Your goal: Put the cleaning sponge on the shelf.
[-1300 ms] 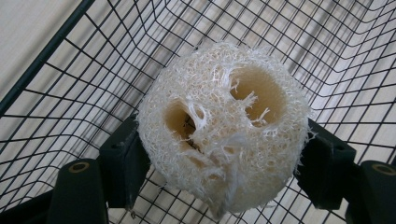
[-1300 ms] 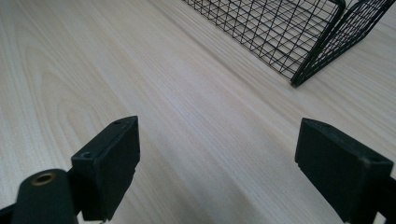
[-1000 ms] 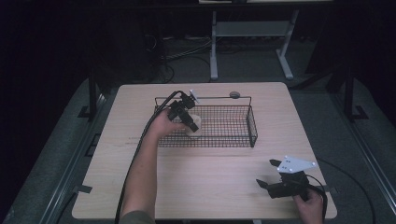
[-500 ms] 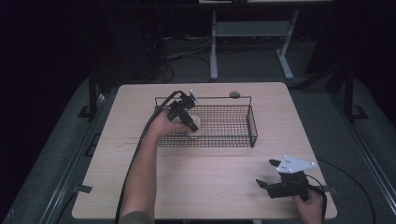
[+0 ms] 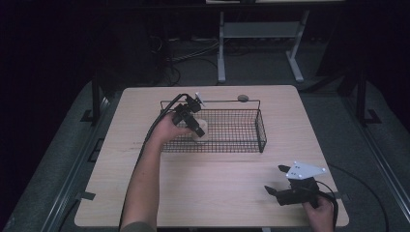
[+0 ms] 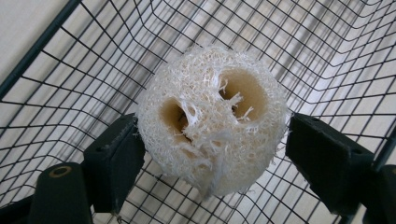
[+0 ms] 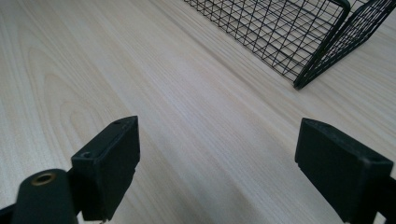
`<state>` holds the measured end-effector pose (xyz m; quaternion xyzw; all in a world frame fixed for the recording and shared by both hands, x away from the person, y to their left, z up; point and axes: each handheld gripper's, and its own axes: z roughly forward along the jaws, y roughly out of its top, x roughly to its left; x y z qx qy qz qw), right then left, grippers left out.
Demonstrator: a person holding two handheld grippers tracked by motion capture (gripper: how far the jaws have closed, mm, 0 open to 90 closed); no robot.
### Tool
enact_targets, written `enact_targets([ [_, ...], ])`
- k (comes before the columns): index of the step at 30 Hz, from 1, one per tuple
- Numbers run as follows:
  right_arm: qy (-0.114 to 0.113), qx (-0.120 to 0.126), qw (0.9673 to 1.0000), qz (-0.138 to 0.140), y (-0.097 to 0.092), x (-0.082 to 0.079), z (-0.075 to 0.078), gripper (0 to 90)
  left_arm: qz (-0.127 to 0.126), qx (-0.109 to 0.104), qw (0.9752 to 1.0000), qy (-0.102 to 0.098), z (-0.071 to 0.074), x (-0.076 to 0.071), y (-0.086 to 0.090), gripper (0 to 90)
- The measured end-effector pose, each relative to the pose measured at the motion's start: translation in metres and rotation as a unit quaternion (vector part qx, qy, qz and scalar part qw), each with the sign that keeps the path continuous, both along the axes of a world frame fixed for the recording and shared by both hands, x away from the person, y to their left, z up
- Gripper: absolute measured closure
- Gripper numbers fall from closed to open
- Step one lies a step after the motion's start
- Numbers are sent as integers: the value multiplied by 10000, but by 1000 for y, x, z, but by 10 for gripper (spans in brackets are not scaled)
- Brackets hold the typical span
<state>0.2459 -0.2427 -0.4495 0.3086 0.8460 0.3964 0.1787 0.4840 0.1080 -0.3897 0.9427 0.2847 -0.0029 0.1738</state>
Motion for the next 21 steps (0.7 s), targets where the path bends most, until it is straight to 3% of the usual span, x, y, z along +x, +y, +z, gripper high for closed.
enact_targets([
  [21,34,13,10000,7,-1,-1,-1,135,-36,14,9999,-165,15,-10,10,190],
])
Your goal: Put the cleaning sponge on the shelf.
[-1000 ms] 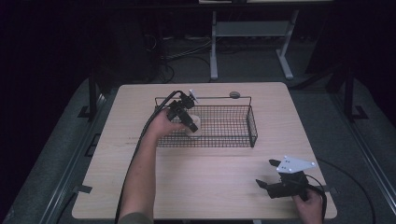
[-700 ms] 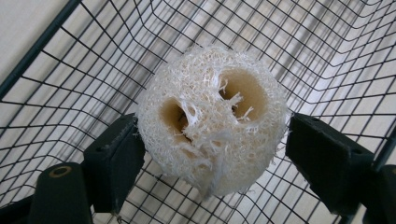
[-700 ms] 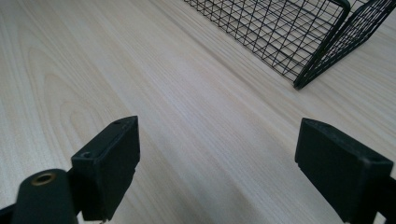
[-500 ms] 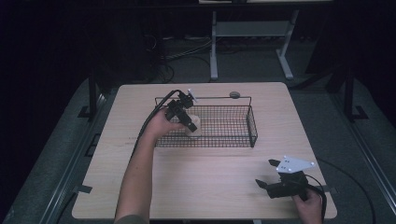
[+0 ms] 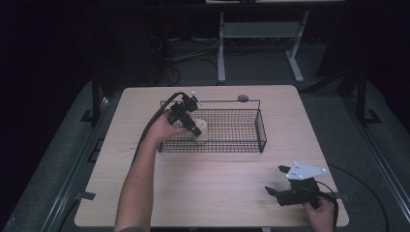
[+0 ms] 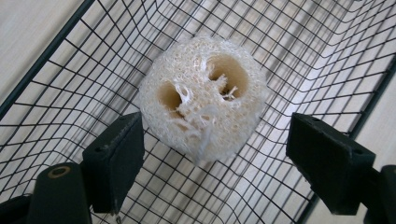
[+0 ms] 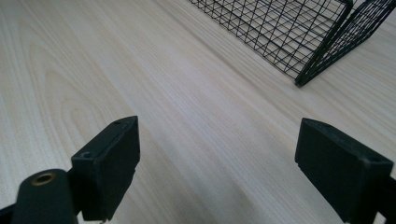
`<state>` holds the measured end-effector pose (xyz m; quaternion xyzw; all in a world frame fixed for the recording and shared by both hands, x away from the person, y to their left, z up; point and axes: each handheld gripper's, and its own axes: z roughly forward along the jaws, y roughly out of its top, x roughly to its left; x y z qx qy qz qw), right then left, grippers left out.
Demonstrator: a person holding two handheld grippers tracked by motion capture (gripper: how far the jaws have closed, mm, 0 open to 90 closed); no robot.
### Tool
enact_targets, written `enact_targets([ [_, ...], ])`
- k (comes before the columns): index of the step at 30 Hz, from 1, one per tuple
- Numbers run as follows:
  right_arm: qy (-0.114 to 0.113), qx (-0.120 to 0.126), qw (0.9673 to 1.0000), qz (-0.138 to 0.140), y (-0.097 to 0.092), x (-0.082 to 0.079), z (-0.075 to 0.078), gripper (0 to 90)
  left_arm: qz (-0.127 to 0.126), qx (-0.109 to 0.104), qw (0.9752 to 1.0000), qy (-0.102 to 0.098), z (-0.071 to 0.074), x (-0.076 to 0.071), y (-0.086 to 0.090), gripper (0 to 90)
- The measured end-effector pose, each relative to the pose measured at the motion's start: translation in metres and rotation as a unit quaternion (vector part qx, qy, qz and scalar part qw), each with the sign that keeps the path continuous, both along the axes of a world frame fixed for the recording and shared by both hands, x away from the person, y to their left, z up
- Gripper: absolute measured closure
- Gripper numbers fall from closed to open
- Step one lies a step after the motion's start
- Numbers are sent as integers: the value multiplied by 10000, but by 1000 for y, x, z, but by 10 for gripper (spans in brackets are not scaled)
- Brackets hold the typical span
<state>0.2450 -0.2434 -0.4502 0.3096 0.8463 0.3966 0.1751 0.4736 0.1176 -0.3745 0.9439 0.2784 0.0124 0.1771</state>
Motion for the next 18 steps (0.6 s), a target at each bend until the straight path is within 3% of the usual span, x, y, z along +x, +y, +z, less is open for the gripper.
enact_targets([
  [9,8,-8,10000,0,1,0,0,135,43,-158,9999,-48,9,-9,6,189],
  [18,-5,-47,10000,4,0,0,0,135,40,-156,9998,-90,10,-16,13,190],
])
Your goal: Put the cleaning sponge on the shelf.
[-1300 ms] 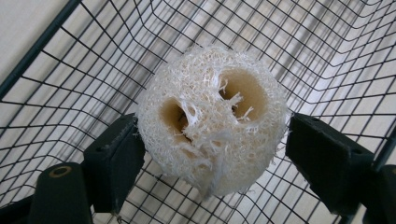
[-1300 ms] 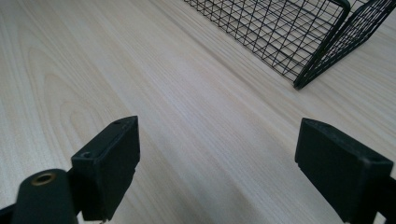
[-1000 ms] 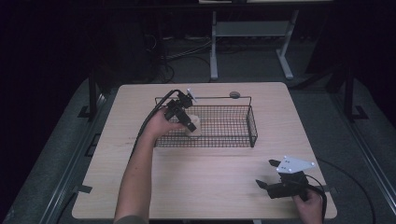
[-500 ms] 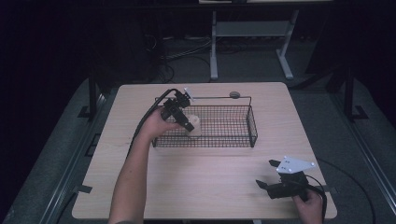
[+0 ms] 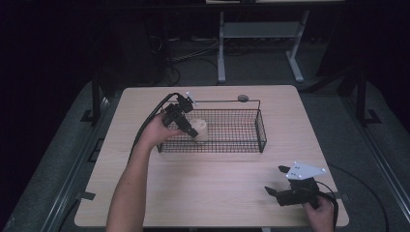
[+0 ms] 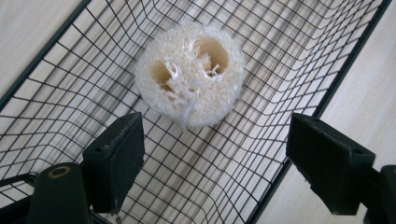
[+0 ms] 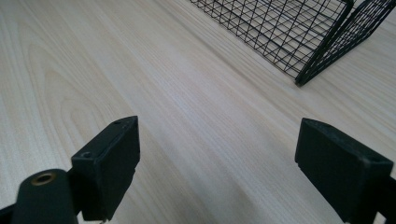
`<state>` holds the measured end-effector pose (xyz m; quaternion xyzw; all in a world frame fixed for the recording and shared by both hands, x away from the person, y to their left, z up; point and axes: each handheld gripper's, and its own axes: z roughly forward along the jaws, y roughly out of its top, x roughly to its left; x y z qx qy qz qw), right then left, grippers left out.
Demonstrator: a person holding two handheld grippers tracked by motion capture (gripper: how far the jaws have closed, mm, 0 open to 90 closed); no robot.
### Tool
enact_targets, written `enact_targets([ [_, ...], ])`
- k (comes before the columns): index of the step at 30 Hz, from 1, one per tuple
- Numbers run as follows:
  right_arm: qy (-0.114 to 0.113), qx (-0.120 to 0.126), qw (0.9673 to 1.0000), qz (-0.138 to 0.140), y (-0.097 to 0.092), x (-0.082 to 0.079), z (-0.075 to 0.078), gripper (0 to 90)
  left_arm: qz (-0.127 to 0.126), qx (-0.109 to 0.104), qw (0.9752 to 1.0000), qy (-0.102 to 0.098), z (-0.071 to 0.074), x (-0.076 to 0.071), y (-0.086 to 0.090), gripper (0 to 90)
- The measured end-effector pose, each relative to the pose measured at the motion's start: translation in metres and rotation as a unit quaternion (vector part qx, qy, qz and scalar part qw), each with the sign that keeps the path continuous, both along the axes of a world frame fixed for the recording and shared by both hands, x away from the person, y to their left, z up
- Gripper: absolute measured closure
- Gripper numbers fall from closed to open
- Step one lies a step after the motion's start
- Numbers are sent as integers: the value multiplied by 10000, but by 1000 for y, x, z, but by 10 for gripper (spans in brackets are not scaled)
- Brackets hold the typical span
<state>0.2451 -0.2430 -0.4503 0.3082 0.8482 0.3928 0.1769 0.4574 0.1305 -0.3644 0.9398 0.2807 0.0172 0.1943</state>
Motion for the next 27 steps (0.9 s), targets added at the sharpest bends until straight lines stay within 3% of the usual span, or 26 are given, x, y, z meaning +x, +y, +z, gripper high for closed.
enact_targets([
  [27,0,-27,10000,-38,2,0,-1,135,18,-212,9997,-109,7,-30,18,193],
])
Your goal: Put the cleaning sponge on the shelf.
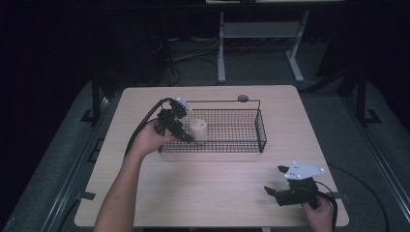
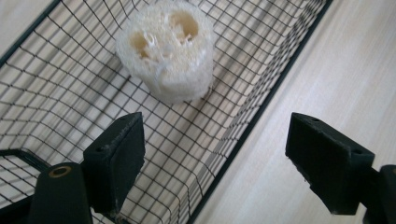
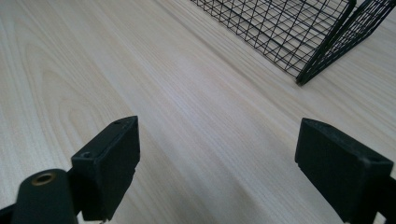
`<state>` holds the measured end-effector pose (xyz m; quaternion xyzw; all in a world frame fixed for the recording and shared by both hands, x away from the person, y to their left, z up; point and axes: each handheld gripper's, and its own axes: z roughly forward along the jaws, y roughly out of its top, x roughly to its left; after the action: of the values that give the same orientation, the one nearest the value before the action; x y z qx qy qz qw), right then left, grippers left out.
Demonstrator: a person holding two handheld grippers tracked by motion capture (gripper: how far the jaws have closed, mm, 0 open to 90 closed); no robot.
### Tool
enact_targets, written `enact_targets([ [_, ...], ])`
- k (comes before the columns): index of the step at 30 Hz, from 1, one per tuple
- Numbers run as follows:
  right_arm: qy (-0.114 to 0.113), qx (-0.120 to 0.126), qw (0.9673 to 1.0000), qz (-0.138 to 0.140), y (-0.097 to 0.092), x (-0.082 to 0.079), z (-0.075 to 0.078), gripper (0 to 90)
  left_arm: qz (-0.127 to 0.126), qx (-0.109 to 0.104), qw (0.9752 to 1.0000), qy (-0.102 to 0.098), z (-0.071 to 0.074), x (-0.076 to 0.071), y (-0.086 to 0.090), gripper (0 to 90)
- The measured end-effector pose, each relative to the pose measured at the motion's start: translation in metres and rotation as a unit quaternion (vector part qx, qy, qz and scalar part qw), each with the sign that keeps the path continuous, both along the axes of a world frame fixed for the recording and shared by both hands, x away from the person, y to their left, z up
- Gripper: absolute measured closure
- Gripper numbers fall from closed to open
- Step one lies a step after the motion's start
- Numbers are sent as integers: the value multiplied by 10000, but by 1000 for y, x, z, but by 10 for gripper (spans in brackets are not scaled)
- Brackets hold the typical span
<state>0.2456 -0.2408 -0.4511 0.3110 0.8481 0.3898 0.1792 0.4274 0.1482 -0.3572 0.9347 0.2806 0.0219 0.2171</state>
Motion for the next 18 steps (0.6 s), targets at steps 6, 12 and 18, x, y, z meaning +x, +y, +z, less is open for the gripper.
enact_targets([
  [6,16,-18,10000,-14,0,0,-1,135,10,-75,10000,-13,0,-11,8,193],
  [12,13,-67,10000,-34,0,0,-1,135,-59,-117,9999,-71,6,-21,14,197],
  [18,30,-38,9999,-95,-3,0,-1,135,-144,-217,9994,-223,13,-36,19,196],
])
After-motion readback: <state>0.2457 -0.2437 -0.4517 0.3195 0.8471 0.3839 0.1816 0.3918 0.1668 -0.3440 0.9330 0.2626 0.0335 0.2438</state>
